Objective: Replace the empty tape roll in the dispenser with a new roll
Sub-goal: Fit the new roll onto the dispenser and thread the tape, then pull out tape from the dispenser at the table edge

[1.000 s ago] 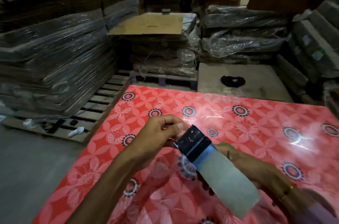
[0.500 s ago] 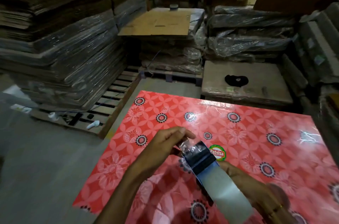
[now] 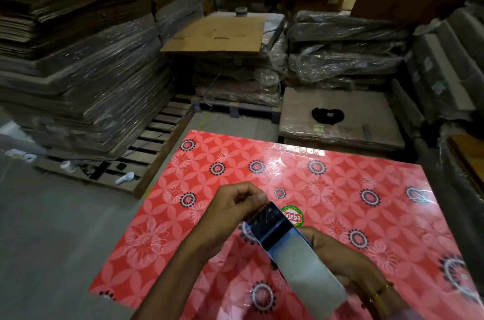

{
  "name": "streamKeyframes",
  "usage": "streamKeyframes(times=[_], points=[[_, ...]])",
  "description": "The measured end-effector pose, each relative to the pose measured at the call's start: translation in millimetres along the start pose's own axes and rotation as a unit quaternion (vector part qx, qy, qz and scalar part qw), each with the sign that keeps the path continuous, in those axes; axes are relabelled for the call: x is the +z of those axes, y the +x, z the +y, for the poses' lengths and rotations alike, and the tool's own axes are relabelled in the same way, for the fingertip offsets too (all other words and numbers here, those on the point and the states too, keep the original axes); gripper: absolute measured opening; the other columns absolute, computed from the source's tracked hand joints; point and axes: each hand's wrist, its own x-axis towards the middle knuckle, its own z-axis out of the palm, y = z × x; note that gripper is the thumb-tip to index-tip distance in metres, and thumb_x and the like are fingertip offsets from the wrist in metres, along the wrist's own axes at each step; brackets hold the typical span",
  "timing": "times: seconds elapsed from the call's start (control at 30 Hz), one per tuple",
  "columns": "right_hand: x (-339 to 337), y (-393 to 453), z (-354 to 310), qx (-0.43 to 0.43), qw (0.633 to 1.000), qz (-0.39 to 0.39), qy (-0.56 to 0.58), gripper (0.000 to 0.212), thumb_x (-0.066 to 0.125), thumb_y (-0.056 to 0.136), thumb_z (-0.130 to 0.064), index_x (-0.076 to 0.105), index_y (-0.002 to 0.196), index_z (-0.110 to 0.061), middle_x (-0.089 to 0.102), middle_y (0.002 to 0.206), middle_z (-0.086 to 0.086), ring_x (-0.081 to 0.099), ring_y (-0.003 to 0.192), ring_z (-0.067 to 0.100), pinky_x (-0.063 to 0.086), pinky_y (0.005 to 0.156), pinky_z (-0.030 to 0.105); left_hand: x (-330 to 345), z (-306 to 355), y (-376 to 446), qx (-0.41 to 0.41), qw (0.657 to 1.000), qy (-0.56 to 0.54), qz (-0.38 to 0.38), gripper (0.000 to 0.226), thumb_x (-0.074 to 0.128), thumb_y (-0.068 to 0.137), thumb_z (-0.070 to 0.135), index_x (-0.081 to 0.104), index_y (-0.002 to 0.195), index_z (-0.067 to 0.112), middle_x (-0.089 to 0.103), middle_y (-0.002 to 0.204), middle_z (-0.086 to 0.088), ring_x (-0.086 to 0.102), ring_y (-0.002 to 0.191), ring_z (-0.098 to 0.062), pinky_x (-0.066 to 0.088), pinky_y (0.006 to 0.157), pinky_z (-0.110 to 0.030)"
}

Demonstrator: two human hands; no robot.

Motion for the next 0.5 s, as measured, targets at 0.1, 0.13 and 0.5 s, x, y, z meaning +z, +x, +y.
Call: streamKeyframes(times=[0.1,0.13,0.5], points=[[-11,-5,-4,0.003,1.0,0.007,0.029,0.049,0.049,0.092,0.022,0.081,0.088,-0.016,0.076,0.075,-0.004,0.069,0.062,0.005,0.052,0.058,0.018,11,-4,3,-0.046,0.995,-0.087,-0.007,0.015,0.071,0.081,0.022,0.072,0.077,0.008,0.067,0.067,-0.001,0.057,0.058,-0.011,0.046,0.058,-0.02],[-12,-7,-5,0.005,1.0,0.004,0.018,0.05,0.05,0.092,0.022,0.081,0.088,-0.017,0.076,0.075,-0.005,0.07,0.063,0.004,0.053,0.059,0.017,14,-7,3,-0.065,0.991,-0.116,-0.005,0.016,0.073,0.077,0.024,0.073,0.077,0.008,0.067,0.066,0.0,0.057,0.057,-0.01,0.045,0.058,-0.021],[-7,-9,-2,-0.003,1.0,0.024,-0.013,0.045,0.054,0.093,0.016,0.081,0.093,-0.02,0.078,0.082,-0.007,0.072,0.071,0.003,0.053,0.065,0.018,25,-20,2,-0.106,0.963,-0.249,-0.017,0.015,0.071,0.082,0.021,0.067,0.072,0.01,0.064,0.066,-0.003,0.059,0.059,-0.013,0.051,0.059,-0.023]])
